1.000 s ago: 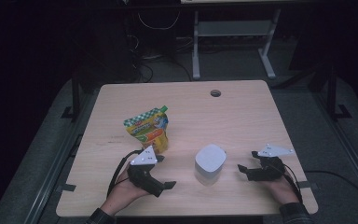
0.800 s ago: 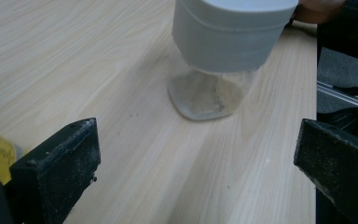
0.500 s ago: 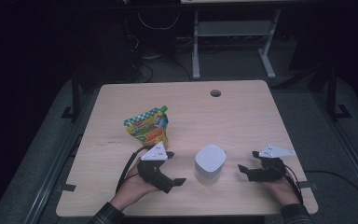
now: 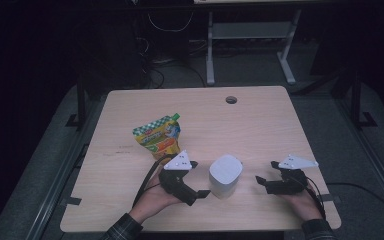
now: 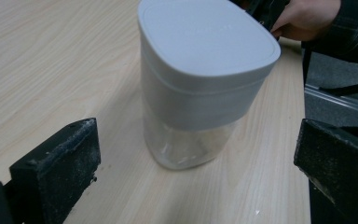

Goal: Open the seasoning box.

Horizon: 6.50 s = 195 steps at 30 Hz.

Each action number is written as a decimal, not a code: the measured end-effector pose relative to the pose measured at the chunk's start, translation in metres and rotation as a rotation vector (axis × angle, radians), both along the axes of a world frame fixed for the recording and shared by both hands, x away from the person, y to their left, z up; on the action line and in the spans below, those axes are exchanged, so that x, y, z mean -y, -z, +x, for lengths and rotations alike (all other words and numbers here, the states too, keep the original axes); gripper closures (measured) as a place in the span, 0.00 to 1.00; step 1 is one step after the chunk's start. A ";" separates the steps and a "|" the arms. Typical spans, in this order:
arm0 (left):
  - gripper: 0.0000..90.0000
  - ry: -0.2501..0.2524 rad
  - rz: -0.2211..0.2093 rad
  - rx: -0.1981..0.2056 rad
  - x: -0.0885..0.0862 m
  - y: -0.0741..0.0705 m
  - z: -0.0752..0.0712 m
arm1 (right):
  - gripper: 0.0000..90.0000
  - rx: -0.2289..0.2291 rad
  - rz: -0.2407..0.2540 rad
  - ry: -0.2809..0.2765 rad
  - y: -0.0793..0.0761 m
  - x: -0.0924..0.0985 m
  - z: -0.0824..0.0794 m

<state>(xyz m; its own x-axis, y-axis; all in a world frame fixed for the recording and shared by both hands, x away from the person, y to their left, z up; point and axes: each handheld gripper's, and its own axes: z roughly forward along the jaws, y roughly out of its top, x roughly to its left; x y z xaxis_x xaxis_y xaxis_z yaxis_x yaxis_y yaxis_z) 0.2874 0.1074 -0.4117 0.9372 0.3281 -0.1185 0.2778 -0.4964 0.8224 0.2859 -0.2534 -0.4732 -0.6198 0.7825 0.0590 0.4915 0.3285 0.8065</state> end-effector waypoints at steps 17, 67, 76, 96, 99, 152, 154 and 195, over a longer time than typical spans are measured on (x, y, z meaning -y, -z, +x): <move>0.00 0.020 0.026 0.014 0.033 0.005 0.004 | 0.19 0.006 0.006 -0.005 -0.002 0.000 0.000; 0.17 0.011 0.007 0.007 0.035 0.001 0.006 | 0.20 0.003 -0.010 -0.002 -0.001 0.002 0.001; 0.18 0.011 0.006 0.003 0.034 -0.001 0.006 | 0.20 0.000 -0.012 -0.002 -0.001 0.002 0.001; 0.26 0.002 -0.003 -0.005 0.028 -0.007 0.006 | 0.20 0.000 -0.013 -0.004 -0.001 0.002 0.001; 0.28 0.000 -0.006 -0.005 0.027 -0.009 0.005 | 0.20 0.001 -0.014 -0.005 -0.001 0.002 0.002; 0.76 0.005 -0.055 -0.030 0.018 -0.025 0.007 | 0.20 -0.002 -0.010 0.000 -0.001 0.004 0.002; 0.82 0.012 -0.052 -0.023 0.018 -0.025 0.008 | 0.20 -0.002 -0.009 0.000 -0.001 0.004 0.002; 1.00 0.058 -0.091 0.048 0.046 -0.048 0.039 | 0.20 -0.008 -0.007 -0.005 0.000 0.004 0.002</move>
<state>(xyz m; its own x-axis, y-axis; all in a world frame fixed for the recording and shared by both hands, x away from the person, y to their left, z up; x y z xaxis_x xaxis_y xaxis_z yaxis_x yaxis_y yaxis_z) 0.3266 0.0619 -0.3636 0.9595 0.2634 -0.0996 0.2099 -0.4334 0.8764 0.2884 -0.2578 -0.4733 -0.6231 0.7799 0.0588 0.4965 0.3362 0.8003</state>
